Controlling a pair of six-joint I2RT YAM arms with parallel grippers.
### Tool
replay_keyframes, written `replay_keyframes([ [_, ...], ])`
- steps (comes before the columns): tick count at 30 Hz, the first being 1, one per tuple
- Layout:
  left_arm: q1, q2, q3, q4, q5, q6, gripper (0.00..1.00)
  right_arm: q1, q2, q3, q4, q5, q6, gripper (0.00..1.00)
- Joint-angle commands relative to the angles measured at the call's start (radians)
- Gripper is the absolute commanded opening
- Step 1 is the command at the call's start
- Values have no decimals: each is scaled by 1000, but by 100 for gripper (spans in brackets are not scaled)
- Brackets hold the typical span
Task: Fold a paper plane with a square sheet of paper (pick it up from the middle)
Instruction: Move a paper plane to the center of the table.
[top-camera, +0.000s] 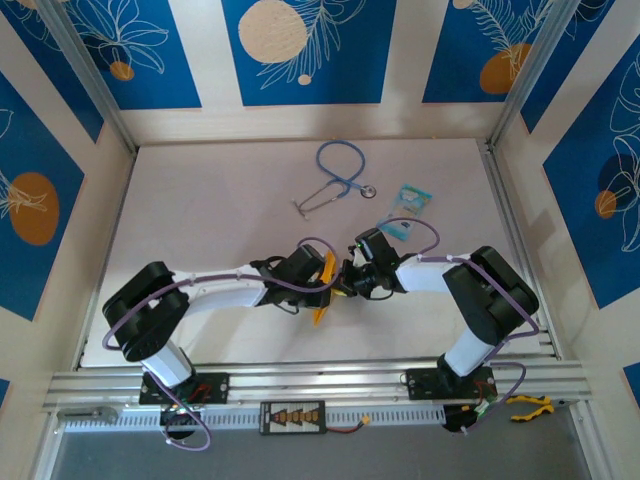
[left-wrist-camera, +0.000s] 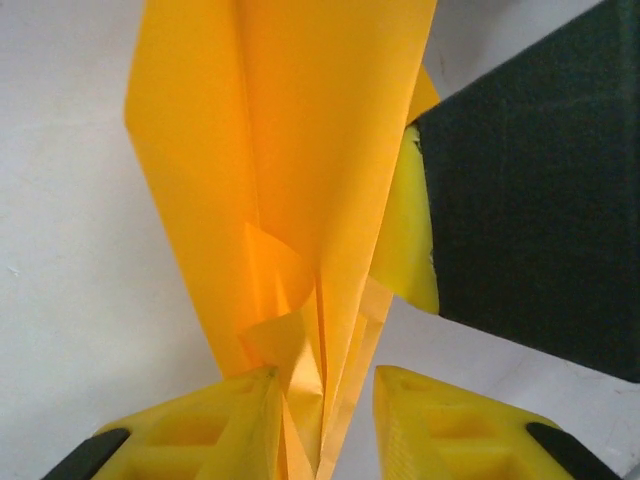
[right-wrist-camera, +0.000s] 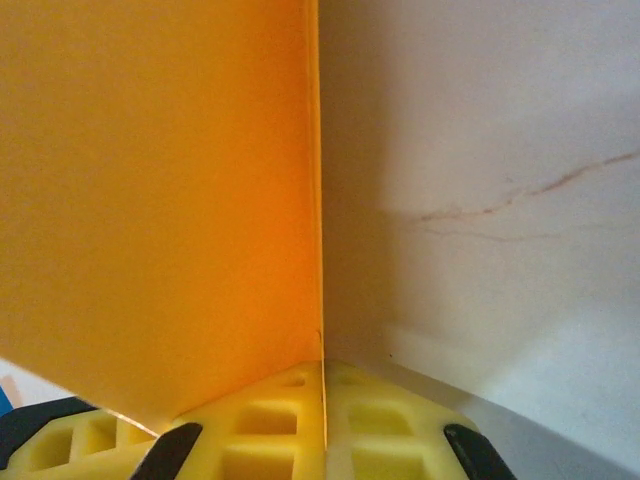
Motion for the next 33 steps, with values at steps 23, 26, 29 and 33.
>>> replay_keyframes([
  [23,-11,100,103,-61,-86,49,18,-4,-16,-18,20,-38,7,3],
  [26,-11,102,106,-82,-115,40,17,-4,-20,-20,20,-36,6,3],
  [29,-11,109,111,-91,-125,38,16,-4,-20,-21,21,-35,3,3],
  [33,-11,132,118,-77,-92,46,18,-4,-20,-24,20,-35,4,3],
])
